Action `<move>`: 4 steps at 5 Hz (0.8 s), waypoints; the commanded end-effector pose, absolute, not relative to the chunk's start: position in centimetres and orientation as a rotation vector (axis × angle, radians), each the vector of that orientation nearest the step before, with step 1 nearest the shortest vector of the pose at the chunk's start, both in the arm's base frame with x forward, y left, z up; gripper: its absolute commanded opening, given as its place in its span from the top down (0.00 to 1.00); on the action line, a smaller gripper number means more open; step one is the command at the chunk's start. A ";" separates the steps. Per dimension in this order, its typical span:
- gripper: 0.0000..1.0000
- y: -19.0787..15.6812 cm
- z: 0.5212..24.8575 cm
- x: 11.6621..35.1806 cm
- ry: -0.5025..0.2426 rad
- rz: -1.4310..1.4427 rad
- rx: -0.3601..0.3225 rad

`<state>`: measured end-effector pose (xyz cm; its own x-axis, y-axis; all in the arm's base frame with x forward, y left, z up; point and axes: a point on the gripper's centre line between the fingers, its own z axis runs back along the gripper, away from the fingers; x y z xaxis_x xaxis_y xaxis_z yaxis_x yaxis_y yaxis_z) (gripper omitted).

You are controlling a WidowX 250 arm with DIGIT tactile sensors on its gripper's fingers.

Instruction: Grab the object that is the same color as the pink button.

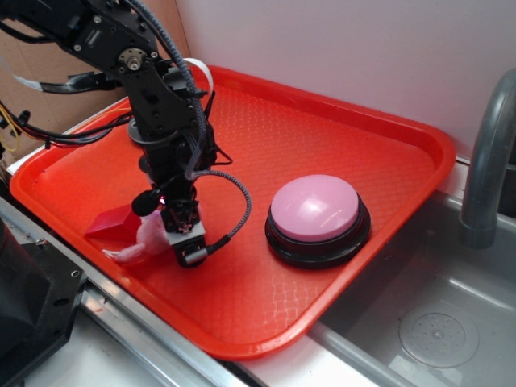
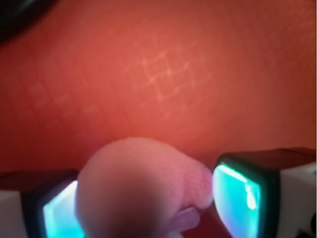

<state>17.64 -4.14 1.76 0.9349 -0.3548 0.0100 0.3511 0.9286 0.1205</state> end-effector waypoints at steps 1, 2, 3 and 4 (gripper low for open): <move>1.00 -3.8 2.8 17.8 -0.077 -0.332 0.090; 1.00 -3.9 5.3 18.2 -0.074 -0.238 0.082; 1.00 -4.1 9.0 19.3 -0.065 -0.119 0.104; 1.00 -2.9 12.4 20.5 -0.060 -0.008 0.063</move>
